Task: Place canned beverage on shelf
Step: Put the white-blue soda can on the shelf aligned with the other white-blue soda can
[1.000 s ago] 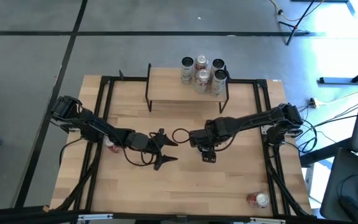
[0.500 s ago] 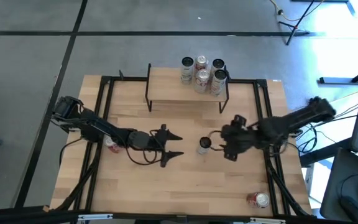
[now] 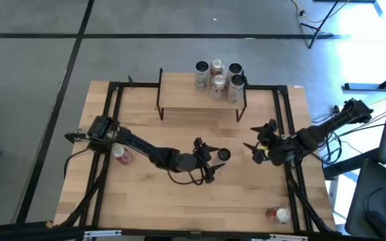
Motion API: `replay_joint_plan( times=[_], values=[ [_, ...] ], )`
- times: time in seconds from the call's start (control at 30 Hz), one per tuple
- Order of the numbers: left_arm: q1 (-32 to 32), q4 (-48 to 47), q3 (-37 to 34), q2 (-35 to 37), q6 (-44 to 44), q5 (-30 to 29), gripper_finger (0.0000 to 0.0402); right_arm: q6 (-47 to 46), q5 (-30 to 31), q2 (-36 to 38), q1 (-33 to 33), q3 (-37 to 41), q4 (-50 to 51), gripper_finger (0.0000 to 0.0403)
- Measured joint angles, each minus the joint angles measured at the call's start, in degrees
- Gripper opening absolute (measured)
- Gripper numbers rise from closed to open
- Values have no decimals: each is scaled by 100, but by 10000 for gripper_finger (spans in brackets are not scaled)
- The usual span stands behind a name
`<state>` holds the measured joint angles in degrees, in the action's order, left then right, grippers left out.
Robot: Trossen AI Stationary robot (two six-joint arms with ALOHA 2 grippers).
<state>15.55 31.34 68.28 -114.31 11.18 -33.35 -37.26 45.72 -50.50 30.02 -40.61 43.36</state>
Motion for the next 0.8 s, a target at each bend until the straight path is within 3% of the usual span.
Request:
replay_joint_plan(
  times=[0.1, 0.23, 0.8],
  values=[
    [26, -176, 136, -10, 0, -381, 300, 4, 179, 153, -4, 55, -30, 332],
    [4, -219, 157, -12, 9, -433, 300, 121, 451, 167, -2, 61, -174, 332],
    [-258, -117, 163, -87, 42, 301, 300, 369, 874, -452, -4, 62, -733, 332]
  ],
)
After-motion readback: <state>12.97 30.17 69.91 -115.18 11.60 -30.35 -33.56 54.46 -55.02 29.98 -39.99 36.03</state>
